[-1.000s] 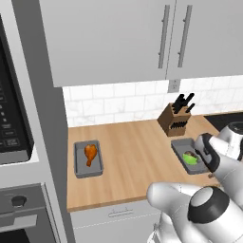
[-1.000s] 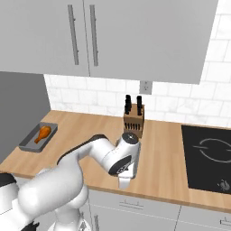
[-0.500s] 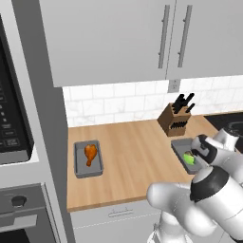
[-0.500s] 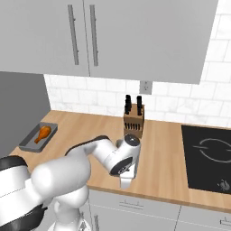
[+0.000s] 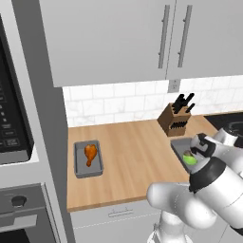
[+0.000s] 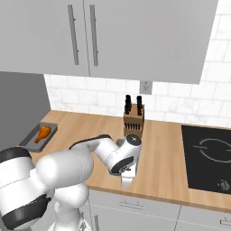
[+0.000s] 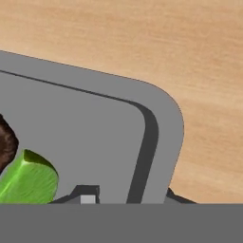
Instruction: Take the meat container that has the chicken drumstick and place it on the second highest rack of the freezer. Then take the vegetable container that has the mushroom and lemon wedge and place it on the highest rack of the freezer.
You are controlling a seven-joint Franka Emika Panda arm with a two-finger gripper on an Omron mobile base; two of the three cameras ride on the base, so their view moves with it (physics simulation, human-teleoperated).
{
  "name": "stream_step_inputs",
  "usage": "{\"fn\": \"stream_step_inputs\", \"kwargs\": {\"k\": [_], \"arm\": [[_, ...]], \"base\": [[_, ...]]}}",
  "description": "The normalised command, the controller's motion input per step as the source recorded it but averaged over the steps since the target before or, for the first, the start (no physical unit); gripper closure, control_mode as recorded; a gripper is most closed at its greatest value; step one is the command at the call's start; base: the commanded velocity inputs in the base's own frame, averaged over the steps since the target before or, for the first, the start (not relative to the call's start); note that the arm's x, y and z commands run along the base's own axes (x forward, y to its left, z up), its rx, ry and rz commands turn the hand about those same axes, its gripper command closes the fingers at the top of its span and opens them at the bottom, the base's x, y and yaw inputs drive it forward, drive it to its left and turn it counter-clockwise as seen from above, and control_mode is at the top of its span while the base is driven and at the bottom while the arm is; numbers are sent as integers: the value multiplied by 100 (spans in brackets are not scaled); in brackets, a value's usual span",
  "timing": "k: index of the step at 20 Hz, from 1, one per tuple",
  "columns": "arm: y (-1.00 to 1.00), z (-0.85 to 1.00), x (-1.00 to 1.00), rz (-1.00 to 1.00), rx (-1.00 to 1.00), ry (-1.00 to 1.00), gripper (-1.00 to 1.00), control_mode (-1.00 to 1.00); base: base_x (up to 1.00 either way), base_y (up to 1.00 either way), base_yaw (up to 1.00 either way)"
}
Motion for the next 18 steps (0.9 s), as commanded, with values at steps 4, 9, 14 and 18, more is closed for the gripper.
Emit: {"fn": "stream_step_inputs", "kwargs": {"k": [4, 9, 14, 18], "arm": [[12, 0, 0, 0, 0, 0, 100, -100], [10, 24, -15, -3, 0, 0, 100, -100], [19, 95, -30, -1, 0, -8, 100, -100], [54, 99, -2, -4, 0, -9, 100, -100]], "base": [[0, 0, 0], [0, 0, 0], [0, 0, 0], [0, 0, 0]]}}
